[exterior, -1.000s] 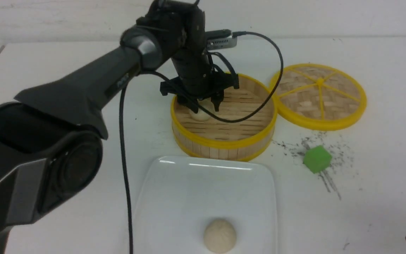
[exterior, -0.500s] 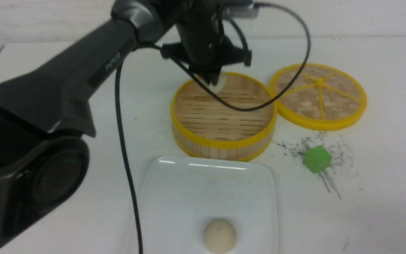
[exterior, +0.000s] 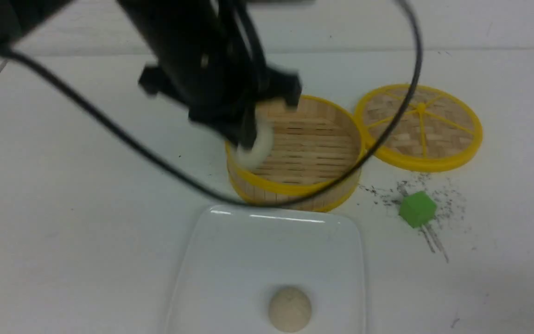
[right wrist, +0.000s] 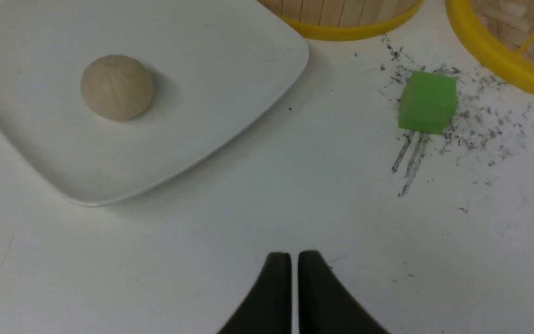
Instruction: Put the steamed buns into the plate on the white tablecloth.
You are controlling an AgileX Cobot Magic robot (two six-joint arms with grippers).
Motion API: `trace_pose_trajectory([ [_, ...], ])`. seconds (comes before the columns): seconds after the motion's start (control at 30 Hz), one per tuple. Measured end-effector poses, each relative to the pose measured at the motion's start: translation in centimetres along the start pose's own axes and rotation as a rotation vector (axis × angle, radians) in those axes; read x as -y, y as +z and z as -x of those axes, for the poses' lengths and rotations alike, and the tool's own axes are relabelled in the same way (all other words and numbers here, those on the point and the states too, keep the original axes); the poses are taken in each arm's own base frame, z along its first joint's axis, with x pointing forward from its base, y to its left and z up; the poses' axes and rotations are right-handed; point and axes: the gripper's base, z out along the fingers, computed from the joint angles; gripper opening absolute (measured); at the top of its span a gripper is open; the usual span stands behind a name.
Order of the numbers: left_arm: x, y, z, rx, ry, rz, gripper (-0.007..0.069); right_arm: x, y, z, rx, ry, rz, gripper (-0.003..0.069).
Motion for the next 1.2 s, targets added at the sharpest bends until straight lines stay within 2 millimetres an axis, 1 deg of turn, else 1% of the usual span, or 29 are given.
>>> trace_pose_trajectory([
  [0.03,-0.4,1.8,-0.9,-0.041,-0.017,0.012,0.0034,0.0,0.0,0.0,0.000,0.000,0.000,0.0050],
  [0.07,-0.6,2.8,-1.4,-0.054,-0.028,0.017,0.0036,0.0,0.0,0.0,0.000,0.000,0.000,0.0052],
  [0.1,-0.9,4.7,-2.2,-0.069,-0.049,0.022,0.0041,0.0,0.0,0.0,0.000,0.000,0.000,0.0053],
  [0.17,-1.3,7.0,-3.2,-0.088,-0.074,0.019,0.0054,0.0,0.0,0.0,0.000,0.000,0.000,0.0056],
  [0.27,-1.4,9.4,-3.9,-0.106,-0.110,0.000,0.0091,0.0,0.0,0.0,0.003,0.000,0.001,0.0059],
  [0.37,-1.3,10.4,-3.9,-0.108,-0.126,-0.010,0.0155,0.0,0.0,0.1,0.011,0.000,0.003,0.0061],
  [0.4,-1.3,10.4,-3.9,-0.108,-0.126,-0.010,0.0155,0.0,0.0,0.1,0.012,0.000,0.003,0.0060],
  [0.43,-1.3,10.7,-3.7,-0.102,-0.130,-0.013,0.0199,0.0,-0.1,0.1,0.021,0.001,0.004,0.0060],
  [0.47,-1.3,10.9,-3.7,-0.101,-0.130,-0.013,0.0216,0.0,-0.2,0.1,0.025,0.003,0.005,0.0062],
  [0.53,-1.3,11.1,-3.6,-0.092,-0.131,-0.015,0.0290,0.1,-1.0,0.5,0.052,0.014,0.006,0.0062],
  [0.57,-1.3,11.1,-3.6,-0.091,-0.131,-0.015,0.0295,0.1,-1.1,0.5,0.051,0.015,0.005,0.0062],
  [0.6,-1.3,11.0,-3.5,-0.081,-0.131,-0.017,0.0333,0.2,-1.9,0.9,0.069,0.026,0.005,0.0062],
  [0.63,-1.2,11.0,-3.4,-0.076,-0.132,-0.020,0.0346,0.3,-2.6,1.3,0.081,0.036,0.002,0.0062],
  [0.67,-1.2,10.8,-3.4,-0.067,-0.133,-0.023,0.0369,0.6,-4.0,1.9,0.104,0.048,-0.004,0.0062],
  [0.7,-1.2,10.6,-3.4,-0.059,-0.133,-0.025,0.0381,0.7,-4.6,2.1,0.104,0.054,-0.008,0.0062],
  [0.73,-1.2,10.3,-3.3,-0.048,-0.131,-0.028,0.0388,0.9,-6.0,2.5,0.126,0.065,-0.012,0.0062],
  [0.77,-1.2,10.1,-3.3,-0.044,-0.129,-0.028,0.0391,1.0,-6.3,2.4,0.123,0.069,-0.015,0.0062],
  [0.8,-1.2,9.4,-3.3,-0.023,-0.122,-0.028,0.0394,1.4,-8.4,2.8,0.147,0.088,-0.022,0.0062],
  [0.83,-1.2,9.3,-3.3,-0.020,-0.120,-0.028,0.0394,1.4,-8.6,2.8,0.149,0.090,-0.022,0.0062],
  [0.87,-1.2,8.6,-3.3,0.002,-0.111,-0.025,0.0393,1.8,-10.4,2.6,0.160,0.106,-0.029,0.0062],
  [0.9,-1.3,8.4,-3.3,0.008,-0.108,-0.024,0.0391,1.9,-10.8,2.6,0.162,0.110,-0.030,0.0062],
  [0.93,-1.3,7.7,-3.3,0.030,-0.096,-0.019,0.0383,2.1,-12.2,2.2,0.179,0.125,-0.032,0.0057],
  [1.0,-1.4,6.7,-3.3,0.061,-0.077,-0.008,0.0358,2.4,-13.5,1.4,0.196,0.154,-0.030,0.0029],
  [1.03,-1.5,6.5,-3.3,0.069,-0.071,-0.003,0.0343,2.4,-13.7,0.9,0.192,0.165,-0.023,0.0009],
  [1.07,-1.5,6.4,-3.3,0.071,-0.069,-0.001,0.0339,2.4,-13.6,0.8,0.192,0.166,-0.019,0.0006],
  [1.1,-1.5,6.2,-3.3,0.076,-0.065,0.002,0.0316,2.3,-13.4,0.3,0.177,0.173,-0.006,-0.0007],
  [1.13,-1.6,6.1,-3.4,0.078,-0.059,0.008,0.0268,1.8,-12.2,-0.4,0.147,0.179,0.025,-0.0013],
  [1.2,-1.6,6.1,-3.4,0.074,-0.049,0.013,0.0206,1.1,-10.1,-1.0,0.125,0.186,0.073,-0.0013],
])
